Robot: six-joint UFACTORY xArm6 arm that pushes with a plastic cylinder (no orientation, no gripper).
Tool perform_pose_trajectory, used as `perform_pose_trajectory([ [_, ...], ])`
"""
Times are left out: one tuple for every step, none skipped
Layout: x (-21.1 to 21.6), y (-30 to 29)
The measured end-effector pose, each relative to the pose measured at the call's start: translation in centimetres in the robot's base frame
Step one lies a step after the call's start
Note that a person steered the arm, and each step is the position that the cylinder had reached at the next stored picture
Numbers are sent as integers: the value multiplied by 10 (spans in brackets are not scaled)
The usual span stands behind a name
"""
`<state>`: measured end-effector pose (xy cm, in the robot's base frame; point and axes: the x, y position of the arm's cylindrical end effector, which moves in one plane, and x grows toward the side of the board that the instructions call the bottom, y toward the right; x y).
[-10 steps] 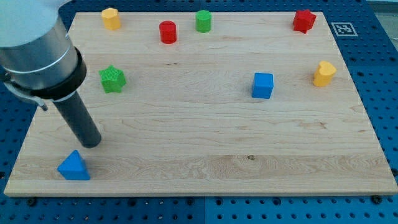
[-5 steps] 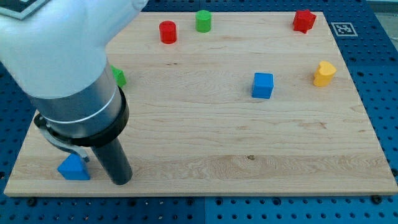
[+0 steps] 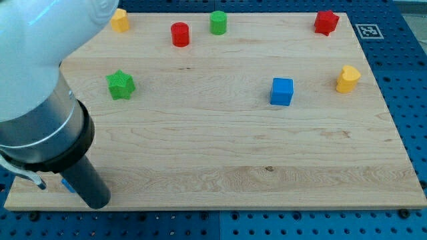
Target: Nudge the blue triangle to left a bit
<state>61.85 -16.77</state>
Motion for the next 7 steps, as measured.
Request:
perform_pose_trajectory([
  [0, -5],
  [0, -12],
  [0, -13],
  [0, -13],
  [-2, -13],
  [-2, -9],
  [-3, 10],
])
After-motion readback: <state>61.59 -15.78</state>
